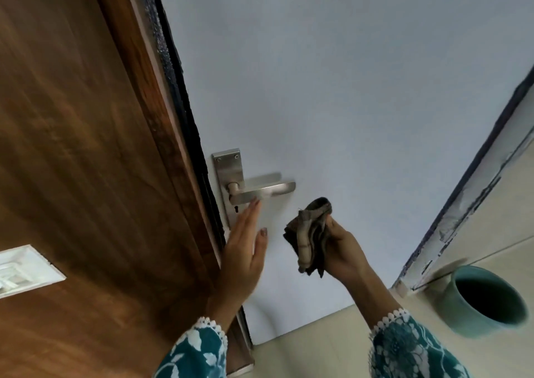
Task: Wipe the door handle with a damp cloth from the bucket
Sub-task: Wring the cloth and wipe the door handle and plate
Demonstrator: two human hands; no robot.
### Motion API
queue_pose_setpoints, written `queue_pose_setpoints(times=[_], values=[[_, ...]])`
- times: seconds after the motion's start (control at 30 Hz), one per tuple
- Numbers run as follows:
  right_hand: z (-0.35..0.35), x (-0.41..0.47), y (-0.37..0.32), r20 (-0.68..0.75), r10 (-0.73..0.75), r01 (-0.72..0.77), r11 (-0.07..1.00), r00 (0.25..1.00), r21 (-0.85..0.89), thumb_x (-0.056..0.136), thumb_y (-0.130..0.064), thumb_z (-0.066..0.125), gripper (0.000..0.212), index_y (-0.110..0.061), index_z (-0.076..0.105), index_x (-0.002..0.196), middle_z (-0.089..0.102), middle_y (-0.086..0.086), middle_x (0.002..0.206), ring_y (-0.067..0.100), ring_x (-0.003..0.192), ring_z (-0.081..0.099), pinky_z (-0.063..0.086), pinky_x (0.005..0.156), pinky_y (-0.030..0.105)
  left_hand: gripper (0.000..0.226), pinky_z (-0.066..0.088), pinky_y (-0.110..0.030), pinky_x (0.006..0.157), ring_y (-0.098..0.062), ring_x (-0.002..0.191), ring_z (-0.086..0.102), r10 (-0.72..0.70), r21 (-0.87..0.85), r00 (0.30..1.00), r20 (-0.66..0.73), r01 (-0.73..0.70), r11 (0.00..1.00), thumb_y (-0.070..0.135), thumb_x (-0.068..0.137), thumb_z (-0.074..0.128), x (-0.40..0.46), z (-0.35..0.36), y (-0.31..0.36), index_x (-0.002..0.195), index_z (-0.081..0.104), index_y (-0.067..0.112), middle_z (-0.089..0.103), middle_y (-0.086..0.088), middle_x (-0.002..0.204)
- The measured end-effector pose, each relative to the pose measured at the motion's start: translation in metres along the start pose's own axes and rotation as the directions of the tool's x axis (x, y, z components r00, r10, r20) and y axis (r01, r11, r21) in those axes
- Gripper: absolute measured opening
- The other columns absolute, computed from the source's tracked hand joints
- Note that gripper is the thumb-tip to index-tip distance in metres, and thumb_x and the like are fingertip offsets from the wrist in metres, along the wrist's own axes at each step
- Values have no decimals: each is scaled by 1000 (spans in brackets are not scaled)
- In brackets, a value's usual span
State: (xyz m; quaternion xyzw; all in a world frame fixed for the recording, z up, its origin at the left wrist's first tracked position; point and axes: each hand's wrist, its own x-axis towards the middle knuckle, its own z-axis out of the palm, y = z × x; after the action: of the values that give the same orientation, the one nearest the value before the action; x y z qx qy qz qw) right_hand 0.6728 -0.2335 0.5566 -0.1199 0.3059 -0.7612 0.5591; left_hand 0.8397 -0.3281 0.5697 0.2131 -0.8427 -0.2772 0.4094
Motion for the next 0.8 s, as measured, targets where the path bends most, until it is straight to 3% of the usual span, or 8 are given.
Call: queue_pose_setpoints(times=[0.03,0.1,0.17,0.3,0.4,0.5,0.63,0.8], values=[[5,-5,4,-14,69,-68,996,998,59,89,-31,52,45,5,61,115,65,26,112,39,101,65,53,87,53,46,36,-26,109,-14,137,39,-168,-169,981,102,183,968,33,98,44,-3,5,8,142,34,22,40,1,146],[12,-9,9,4,186,-184,971,983,154,97,-35,38,50,5,67,105,69,24,103,35,94,69,52,87,52,55,42,-26,103,-12,128,48,-436,-404,844,313,534,743,47,88,49,-3,12,20,138,42,26,48,2,142],[14,-7,12,-12,188,-185,977,982,103,97,-43,31,59,1,71,102,70,21,105,33,97,68,51,88,50,55,52,-32,91,-14,114,60,-533,-506,751,390,658,557,50,80,54,-1,16,21,127,56,22,62,-2,127],[14,-6,11,-37,169,-170,985,985,-8,84,-59,39,68,-4,66,112,65,22,117,36,106,63,50,93,49,9,58,-46,78,-28,93,70,-561,-452,779,281,623,639,21,84,69,-1,13,12,92,69,17,73,-12,94],[13,-7,8,-3,179,-177,969,984,-175,87,-58,39,63,-5,66,109,68,18,110,32,102,64,46,91,44,3,58,-51,76,-27,85,71,-545,-348,804,239,595,724,16,83,70,-3,7,4,86,68,18,74,-13,88],[11,-8,4,-13,185,-174,892,983,-418,84,-41,53,39,-8,67,100,70,12,95,24,86,66,52,74,33,5,58,-50,77,-27,84,71,-529,-313,824,205,567,762,14,83,70,-1,0,2,85,68,18,74,-12,87],[8,-6,-4,-21,209,-181,788,978,-588,86,-15,60,20,-2,66,101,68,13,93,19,77,67,55,66,26,11,58,-37,73,-25,86,70,-615,-492,752,236,639,592,3,85,64,5,-8,6,87,67,13,72,-12,90],[11,0,-6,64,162,-87,773,985,-629,85,-11,59,28,-1,64,111,71,11,99,24,92,67,56,74,29,12,58,-29,66,-24,83,67,-658,-684,681,321,647,336,3,85,61,10,-18,9,96,65,2,69,-14,90]])
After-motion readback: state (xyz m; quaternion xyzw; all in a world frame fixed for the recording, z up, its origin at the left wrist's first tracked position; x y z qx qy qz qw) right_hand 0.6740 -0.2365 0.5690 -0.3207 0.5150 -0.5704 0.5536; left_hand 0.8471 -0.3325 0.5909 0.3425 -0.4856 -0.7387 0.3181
